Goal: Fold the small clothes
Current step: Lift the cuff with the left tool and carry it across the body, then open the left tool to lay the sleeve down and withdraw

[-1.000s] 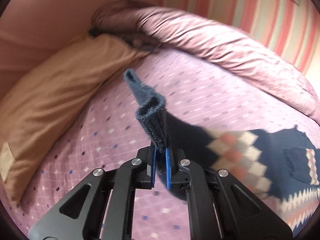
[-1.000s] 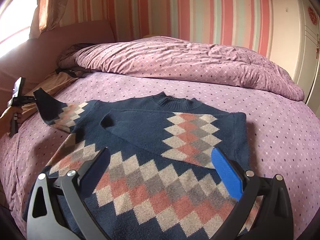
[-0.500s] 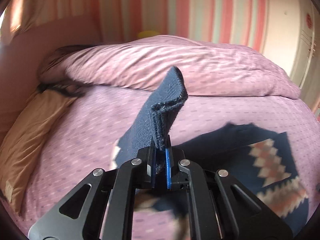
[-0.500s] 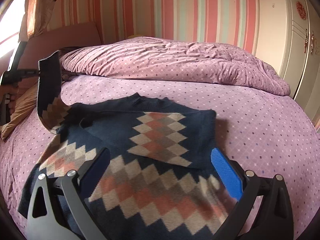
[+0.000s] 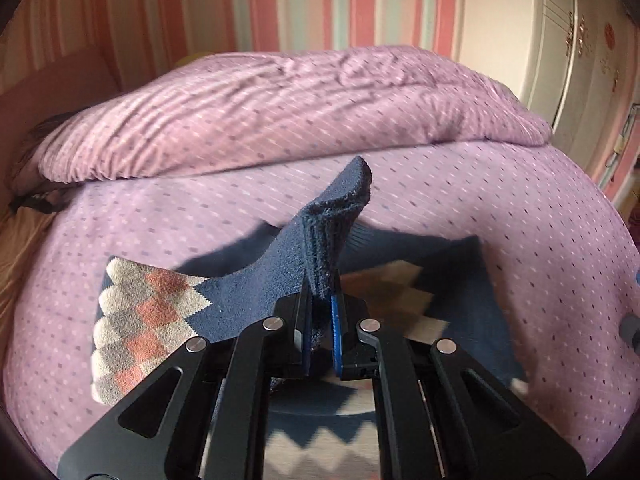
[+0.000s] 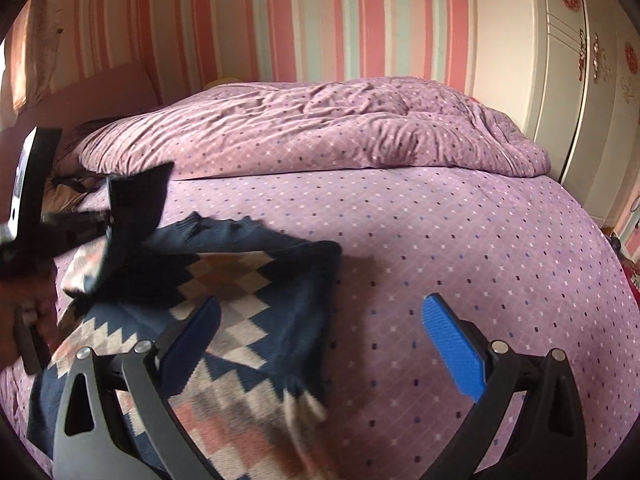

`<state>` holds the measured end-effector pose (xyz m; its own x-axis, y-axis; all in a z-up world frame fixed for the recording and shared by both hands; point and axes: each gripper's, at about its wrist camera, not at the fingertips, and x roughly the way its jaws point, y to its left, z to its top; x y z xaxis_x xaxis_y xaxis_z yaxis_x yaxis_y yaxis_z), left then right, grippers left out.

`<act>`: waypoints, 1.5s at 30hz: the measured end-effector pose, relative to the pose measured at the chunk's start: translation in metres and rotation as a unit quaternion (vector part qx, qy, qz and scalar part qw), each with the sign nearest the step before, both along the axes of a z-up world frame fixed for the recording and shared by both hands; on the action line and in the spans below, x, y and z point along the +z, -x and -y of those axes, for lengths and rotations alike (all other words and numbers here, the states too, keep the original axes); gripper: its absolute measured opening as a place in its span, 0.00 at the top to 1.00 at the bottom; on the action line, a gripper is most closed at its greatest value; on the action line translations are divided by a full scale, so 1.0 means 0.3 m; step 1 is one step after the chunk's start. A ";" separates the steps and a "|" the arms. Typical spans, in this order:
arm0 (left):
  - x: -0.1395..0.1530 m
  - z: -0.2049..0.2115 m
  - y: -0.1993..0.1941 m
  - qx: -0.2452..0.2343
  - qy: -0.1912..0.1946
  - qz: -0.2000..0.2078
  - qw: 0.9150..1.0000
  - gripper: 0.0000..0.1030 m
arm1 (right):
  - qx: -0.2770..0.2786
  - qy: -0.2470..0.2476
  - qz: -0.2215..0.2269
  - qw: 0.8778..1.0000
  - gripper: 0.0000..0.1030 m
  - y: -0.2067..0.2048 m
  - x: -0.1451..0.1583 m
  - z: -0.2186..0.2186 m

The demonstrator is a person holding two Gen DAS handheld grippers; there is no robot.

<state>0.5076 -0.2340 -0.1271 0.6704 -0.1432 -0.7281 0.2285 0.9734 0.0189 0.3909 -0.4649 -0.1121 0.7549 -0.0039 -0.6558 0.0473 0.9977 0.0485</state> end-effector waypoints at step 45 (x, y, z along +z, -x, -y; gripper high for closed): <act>-0.432 -0.624 0.008 0.135 -0.031 -0.057 0.989 0.03 | 0.007 -0.012 -0.151 0.988 0.02 -0.347 -0.533 -0.454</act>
<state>0.5051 -0.0467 -0.2568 0.5916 0.0776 -0.8025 -0.0360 0.9969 0.0699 0.4949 -0.3287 -0.2720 0.5247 0.0234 -0.8510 0.0498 0.9971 0.0581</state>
